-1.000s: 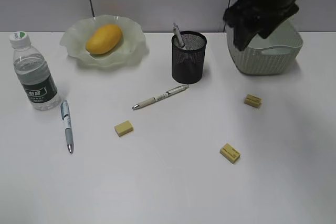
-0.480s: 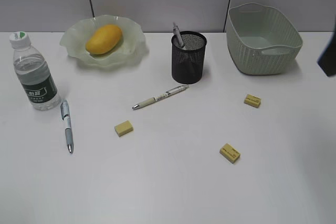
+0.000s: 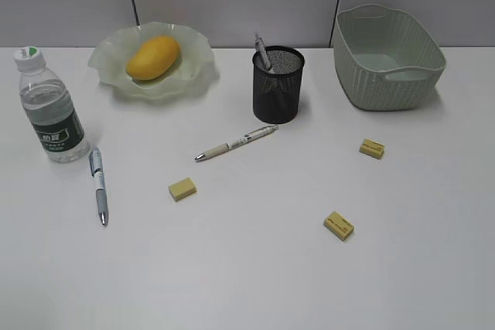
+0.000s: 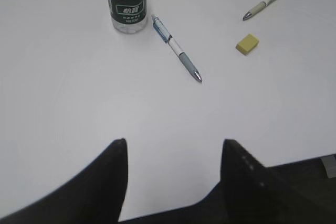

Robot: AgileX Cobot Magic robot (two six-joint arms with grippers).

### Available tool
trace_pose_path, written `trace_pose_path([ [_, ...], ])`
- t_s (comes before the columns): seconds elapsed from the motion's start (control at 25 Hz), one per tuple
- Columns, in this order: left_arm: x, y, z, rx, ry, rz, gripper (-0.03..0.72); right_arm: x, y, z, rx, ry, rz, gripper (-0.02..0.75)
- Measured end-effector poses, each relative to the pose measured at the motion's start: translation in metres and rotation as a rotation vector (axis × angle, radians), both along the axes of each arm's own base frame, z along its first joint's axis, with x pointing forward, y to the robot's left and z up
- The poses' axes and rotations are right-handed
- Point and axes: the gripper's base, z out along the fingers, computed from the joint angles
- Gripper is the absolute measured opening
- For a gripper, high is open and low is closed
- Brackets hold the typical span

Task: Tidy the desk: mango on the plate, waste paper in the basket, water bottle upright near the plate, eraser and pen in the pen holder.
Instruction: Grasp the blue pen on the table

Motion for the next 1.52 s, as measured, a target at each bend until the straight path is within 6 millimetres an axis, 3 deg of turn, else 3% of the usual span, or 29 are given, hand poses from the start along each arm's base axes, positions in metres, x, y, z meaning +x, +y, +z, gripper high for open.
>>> trace_pose_path([
  [0.2,0.003,-0.004,0.005,-0.054,-0.061,-0.008,0.428,-0.028,-0.014,-0.019,0.029,-0.057,-0.001,0.457],
  [0.44,0.019,-0.010,0.015,-0.107,-0.082,-0.013,0.427,-0.040,-0.019,-0.029,0.042,-0.084,-0.001,0.457],
  [0.64,0.056,-0.017,0.029,-0.077,0.019,-0.019,0.427,-0.039,-0.020,-0.029,0.035,-0.088,-0.003,0.457],
  [0.8,0.096,-0.027,0.043,-0.072,0.099,-0.018,0.427,-0.039,-0.021,-0.029,0.029,-0.091,-0.005,0.457],
  [0.96,0.139,-0.041,0.040,-0.099,0.208,-0.027,0.427,-0.039,-0.021,-0.029,0.024,-0.094,-0.006,0.457],
  [1.2,0.180,-0.081,0.010,-0.082,0.361,-0.072,0.427,-0.039,-0.021,-0.029,0.023,-0.094,-0.007,0.457],
  [1.52,0.229,-0.104,-0.046,-0.070,0.579,0.066,0.427,-0.039,-0.021,-0.031,0.021,-0.091,-0.007,0.457],
])
